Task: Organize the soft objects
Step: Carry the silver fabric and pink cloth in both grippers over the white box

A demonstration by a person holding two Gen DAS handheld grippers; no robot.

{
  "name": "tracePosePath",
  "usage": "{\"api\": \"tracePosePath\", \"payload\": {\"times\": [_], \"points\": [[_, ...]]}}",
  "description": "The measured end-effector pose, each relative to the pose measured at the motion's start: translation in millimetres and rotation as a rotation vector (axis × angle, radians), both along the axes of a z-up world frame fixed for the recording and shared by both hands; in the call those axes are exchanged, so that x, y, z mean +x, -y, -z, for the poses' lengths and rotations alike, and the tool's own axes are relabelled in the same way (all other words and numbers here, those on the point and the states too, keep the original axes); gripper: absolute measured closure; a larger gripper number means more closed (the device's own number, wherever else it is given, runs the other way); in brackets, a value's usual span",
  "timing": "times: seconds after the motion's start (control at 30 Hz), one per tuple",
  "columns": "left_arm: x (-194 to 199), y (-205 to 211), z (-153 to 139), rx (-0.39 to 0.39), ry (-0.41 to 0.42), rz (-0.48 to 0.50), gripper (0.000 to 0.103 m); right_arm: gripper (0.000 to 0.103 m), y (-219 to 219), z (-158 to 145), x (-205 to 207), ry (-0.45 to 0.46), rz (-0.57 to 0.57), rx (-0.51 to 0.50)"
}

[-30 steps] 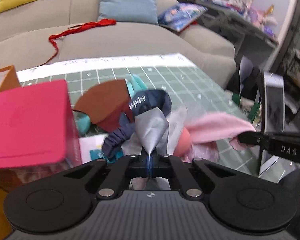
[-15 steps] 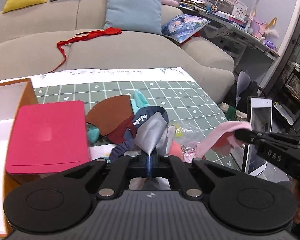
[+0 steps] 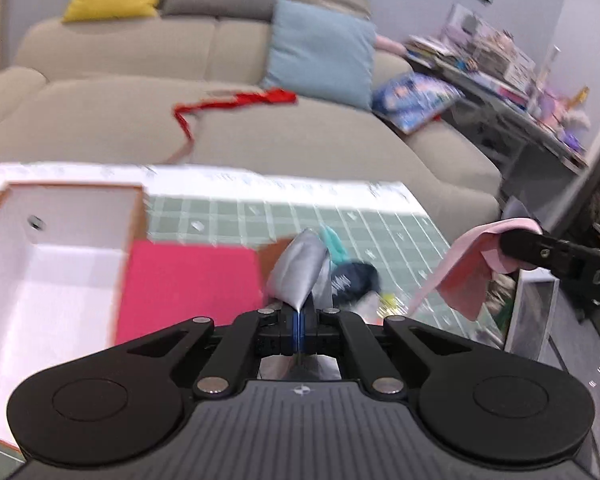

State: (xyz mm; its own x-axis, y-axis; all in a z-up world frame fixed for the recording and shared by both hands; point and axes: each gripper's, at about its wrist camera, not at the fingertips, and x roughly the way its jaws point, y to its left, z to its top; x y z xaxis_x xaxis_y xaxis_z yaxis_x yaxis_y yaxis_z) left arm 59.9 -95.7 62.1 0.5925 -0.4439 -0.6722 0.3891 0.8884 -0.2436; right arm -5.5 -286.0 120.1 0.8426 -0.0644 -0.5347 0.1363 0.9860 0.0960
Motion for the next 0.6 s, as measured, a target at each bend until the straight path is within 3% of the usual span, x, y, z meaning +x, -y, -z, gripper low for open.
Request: {"api": "tracePosePath", "payload": {"times": [0.13, 0.33, 0.47, 0.6], "points": [[-1, -26, -20, 0.027, 0.079, -0.081, 0.102, 0.103, -33, -22, 7, 0.050, -0.061, 0.003], [5, -81, -41, 0.032, 0.075, -0.149, 0.102, 0.103, -94, -39, 22, 0.099, -0.186, 0.051], [5, -119, -45, 0.092, 0.099, -0.251, 0.102, 0.103, -144, -34, 37, 0.079, -0.290, 0.069], [16, -154, -35, 0.111, 0.050, -0.321, 0.102, 0.103, -192, -14, 49, 0.043, -0.390, 0.076]]}}
